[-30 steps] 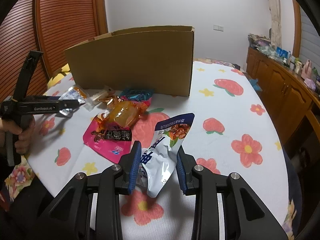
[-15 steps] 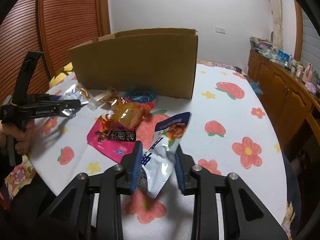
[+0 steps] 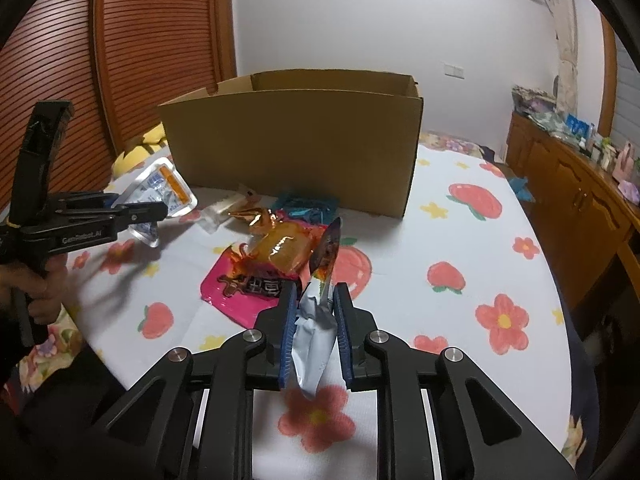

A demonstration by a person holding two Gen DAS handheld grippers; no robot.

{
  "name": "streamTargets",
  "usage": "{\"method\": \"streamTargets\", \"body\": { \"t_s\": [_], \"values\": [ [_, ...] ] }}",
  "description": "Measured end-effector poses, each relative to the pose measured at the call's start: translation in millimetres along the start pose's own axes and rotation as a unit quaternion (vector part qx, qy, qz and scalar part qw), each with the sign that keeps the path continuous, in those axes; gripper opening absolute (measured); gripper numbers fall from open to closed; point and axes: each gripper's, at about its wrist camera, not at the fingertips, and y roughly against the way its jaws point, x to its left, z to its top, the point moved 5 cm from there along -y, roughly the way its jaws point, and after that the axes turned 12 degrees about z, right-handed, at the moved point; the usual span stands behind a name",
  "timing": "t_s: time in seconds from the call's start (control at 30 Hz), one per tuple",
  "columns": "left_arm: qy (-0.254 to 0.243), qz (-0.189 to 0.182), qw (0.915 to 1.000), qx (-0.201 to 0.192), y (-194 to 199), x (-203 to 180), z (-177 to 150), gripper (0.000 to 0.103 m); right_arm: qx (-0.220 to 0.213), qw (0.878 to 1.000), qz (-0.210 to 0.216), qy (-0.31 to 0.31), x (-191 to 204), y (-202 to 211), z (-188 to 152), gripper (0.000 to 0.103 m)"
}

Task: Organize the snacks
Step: 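Grasp the silver pouch with the left gripper while the right carries the white pouch toward the box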

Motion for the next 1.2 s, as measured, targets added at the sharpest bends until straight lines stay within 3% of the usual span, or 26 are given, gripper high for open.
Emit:
{"method": "streamTargets", "body": {
  "t_s": [1.2],
  "values": [
    [-0.012,-0.014,0.9979,-0.062,56.2,-12.7,41.3,0.023,-0.057,0.998,-0.002,0.028,8.7,46.5,47.9,0.016]
  ]
}}
